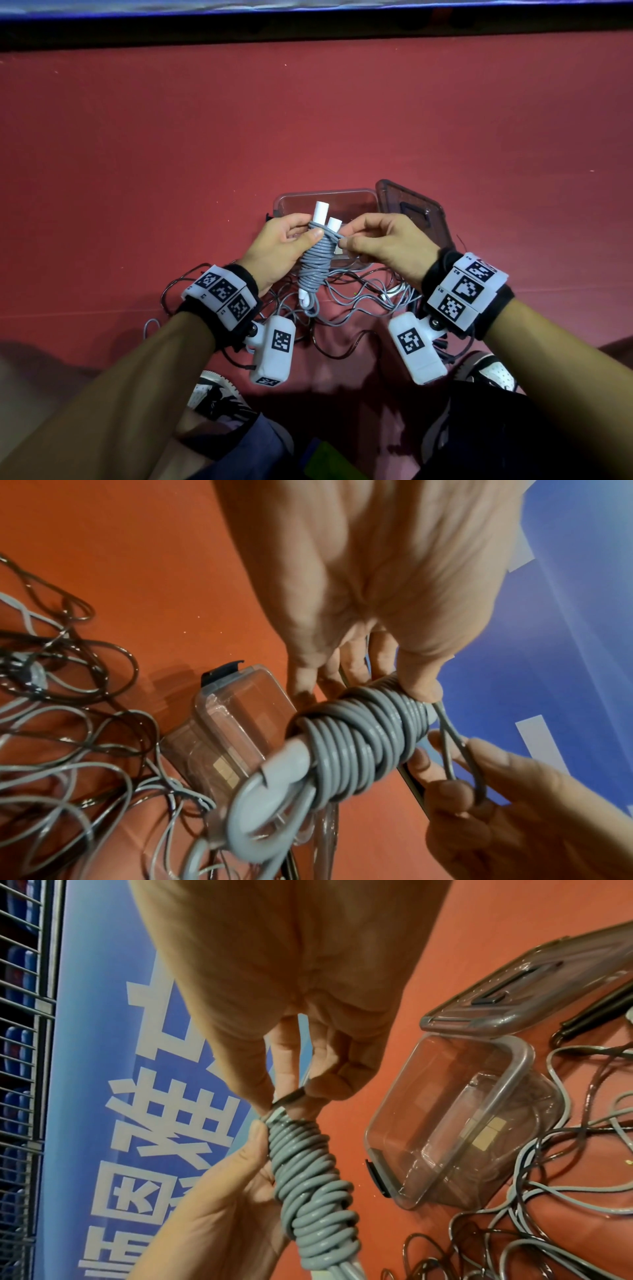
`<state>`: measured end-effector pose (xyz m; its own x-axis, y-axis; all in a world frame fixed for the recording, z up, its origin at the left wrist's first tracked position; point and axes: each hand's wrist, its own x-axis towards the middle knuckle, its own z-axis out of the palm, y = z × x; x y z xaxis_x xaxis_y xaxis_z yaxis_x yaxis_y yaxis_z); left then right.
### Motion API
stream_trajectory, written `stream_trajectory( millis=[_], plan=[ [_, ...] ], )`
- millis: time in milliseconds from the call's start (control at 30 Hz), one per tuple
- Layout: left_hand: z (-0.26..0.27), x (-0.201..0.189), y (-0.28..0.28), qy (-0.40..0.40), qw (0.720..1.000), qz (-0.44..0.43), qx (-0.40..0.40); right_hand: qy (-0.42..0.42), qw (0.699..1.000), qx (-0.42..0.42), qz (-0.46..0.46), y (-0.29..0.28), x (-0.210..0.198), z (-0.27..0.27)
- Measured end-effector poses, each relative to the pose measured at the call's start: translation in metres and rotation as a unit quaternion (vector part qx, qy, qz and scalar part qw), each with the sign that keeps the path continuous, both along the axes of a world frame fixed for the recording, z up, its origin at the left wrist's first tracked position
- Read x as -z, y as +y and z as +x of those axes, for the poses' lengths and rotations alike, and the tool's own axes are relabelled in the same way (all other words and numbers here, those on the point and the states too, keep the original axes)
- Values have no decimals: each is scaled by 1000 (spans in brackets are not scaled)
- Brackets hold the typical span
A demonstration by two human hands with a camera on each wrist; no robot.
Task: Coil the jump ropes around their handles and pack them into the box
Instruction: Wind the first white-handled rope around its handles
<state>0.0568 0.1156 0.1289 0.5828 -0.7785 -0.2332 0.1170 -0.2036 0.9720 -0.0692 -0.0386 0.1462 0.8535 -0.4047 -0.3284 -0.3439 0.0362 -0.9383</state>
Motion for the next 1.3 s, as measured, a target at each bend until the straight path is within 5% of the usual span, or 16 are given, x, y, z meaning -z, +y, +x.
stream_trajectory(
  millis=[367,1100,1300],
  plan=[
    [-2,6,-3,12,1000,3,-4,5,998,11,-59,-3,-1,0],
    [-2,5,-3,32,999,4,-4,-31,998,38,-30,-5,5,0],
    [0,4,-3,31,1000,1,-2,-19,998,-21,-55,-8,0,-2]
  ],
)
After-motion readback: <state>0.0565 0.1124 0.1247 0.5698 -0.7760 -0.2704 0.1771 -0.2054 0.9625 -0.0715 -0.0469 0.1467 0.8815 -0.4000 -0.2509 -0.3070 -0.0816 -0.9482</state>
